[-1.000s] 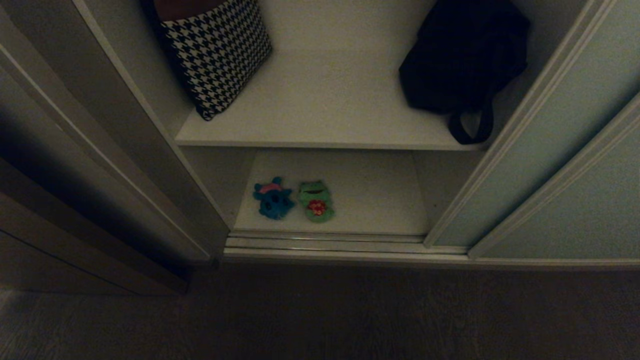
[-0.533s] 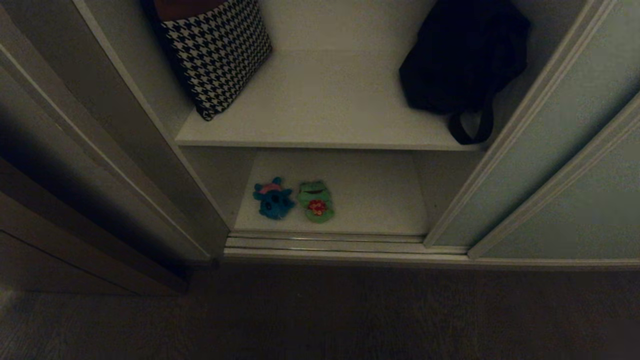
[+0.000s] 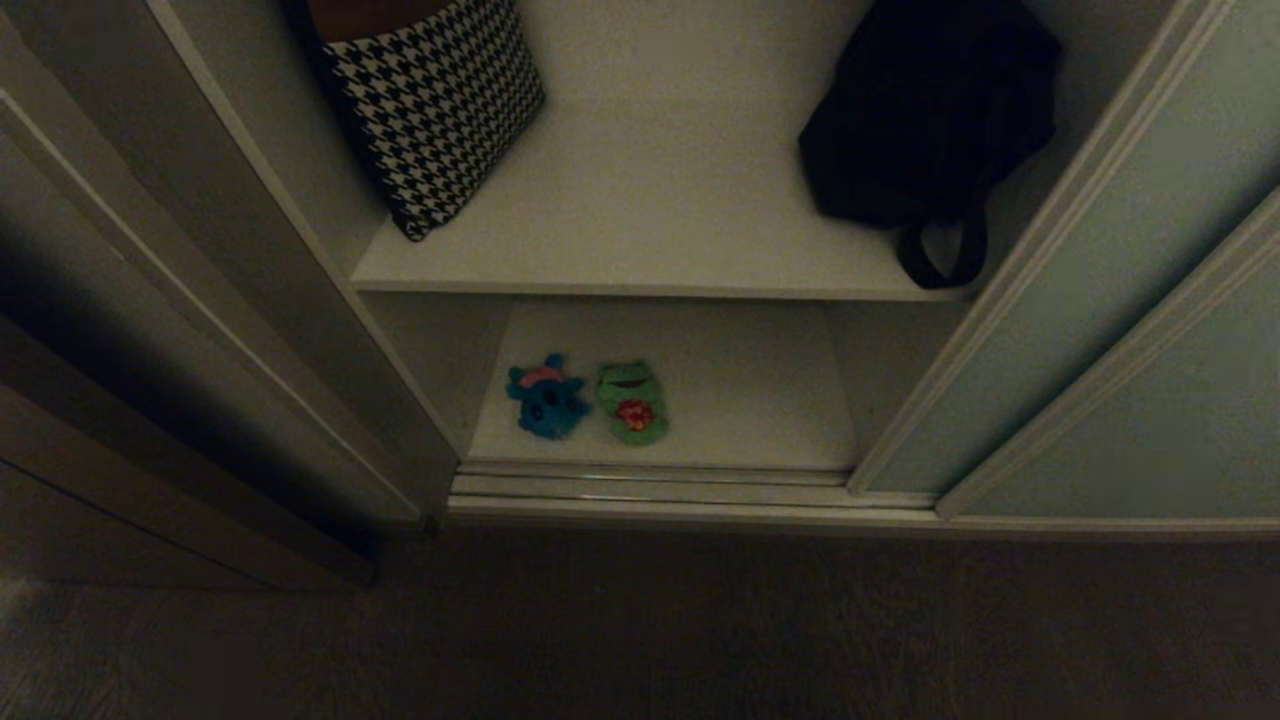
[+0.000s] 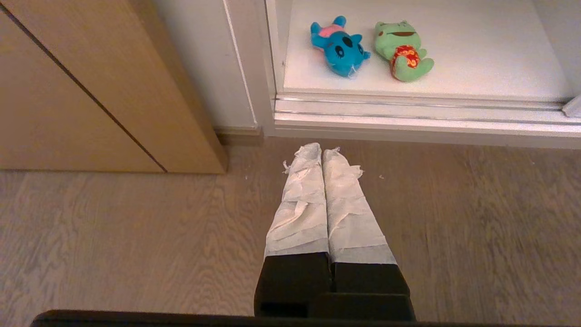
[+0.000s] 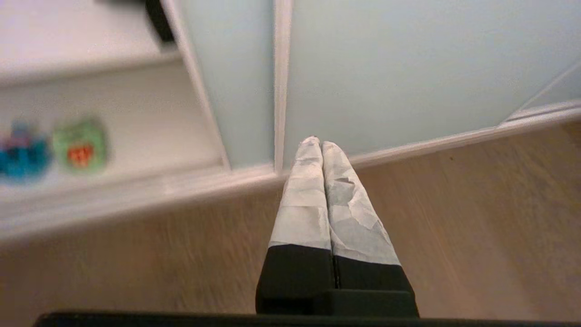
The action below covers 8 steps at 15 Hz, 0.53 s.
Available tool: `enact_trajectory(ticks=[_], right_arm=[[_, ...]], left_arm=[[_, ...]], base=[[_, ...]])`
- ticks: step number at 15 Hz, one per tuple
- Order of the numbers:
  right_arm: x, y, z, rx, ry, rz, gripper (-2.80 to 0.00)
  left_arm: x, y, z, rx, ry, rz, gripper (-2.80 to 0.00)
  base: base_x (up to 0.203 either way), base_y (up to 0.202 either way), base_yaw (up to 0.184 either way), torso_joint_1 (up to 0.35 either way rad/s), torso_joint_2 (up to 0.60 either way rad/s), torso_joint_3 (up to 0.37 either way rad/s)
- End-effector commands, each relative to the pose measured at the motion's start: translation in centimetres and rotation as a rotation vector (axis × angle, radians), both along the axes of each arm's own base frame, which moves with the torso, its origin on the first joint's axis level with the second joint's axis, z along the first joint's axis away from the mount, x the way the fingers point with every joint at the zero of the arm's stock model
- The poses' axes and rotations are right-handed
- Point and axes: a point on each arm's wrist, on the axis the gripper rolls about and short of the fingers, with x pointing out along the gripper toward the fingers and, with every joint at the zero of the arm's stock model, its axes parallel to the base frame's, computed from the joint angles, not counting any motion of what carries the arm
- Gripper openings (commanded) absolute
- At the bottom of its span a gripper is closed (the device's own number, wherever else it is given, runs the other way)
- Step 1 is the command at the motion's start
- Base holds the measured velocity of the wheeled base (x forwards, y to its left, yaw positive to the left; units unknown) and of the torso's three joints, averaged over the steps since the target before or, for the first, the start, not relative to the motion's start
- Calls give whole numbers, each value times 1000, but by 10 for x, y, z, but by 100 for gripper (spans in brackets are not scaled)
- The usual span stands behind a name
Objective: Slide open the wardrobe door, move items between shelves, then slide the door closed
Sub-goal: Close the door
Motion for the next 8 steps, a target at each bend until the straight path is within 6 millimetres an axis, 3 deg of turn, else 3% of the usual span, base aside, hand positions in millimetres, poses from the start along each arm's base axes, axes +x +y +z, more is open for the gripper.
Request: enact_trajectory(ticks=[1, 8], right_arm=[[34, -1, 22, 12, 51, -36, -280], [80, -1, 56, 51, -9, -164, -280]], left_arm=[[0, 0, 0, 0, 2, 0, -280], [0, 0, 0, 0, 2, 0, -280]], base=[[0, 0, 0, 0, 0, 0], [0, 0, 0, 0, 0, 0]])
